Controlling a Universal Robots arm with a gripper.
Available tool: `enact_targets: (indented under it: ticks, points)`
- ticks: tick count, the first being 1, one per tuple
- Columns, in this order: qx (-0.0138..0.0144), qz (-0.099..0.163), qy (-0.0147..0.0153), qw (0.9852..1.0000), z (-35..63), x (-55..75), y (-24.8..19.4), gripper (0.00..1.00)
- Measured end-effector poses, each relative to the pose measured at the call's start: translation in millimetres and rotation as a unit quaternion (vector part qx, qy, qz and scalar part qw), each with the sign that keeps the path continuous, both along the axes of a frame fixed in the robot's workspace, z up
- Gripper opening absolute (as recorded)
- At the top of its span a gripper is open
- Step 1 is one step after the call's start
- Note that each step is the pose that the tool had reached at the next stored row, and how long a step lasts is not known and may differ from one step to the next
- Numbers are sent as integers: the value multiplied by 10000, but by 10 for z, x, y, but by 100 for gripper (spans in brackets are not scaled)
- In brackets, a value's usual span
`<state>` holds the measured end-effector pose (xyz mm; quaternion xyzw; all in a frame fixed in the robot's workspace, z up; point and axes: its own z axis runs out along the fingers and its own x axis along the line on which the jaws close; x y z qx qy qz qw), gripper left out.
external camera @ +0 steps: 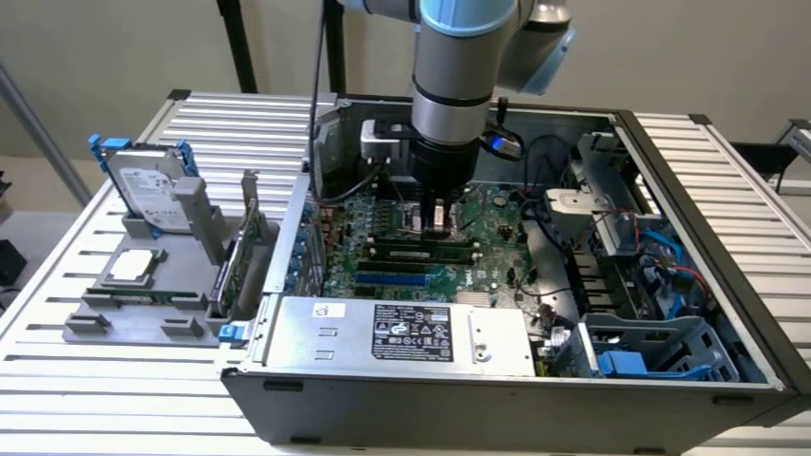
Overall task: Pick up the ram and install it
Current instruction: 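Press down the ram until it locks into place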
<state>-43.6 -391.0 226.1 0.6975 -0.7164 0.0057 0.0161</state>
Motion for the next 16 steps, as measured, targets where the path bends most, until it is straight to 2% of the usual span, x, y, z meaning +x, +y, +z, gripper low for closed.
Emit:
enact_targets:
  ticks: [1, 5, 6, 16]
  points:
    - [9, -1, -3, 10000, 35, 0, 3, 11]
    - [2, 0, -1, 10000, 214, 1, 1, 11]
    - [4, 0, -1, 10000, 230, 1, 1, 11]
    - [7, 0, 0, 10000, 233, 1, 1, 11]
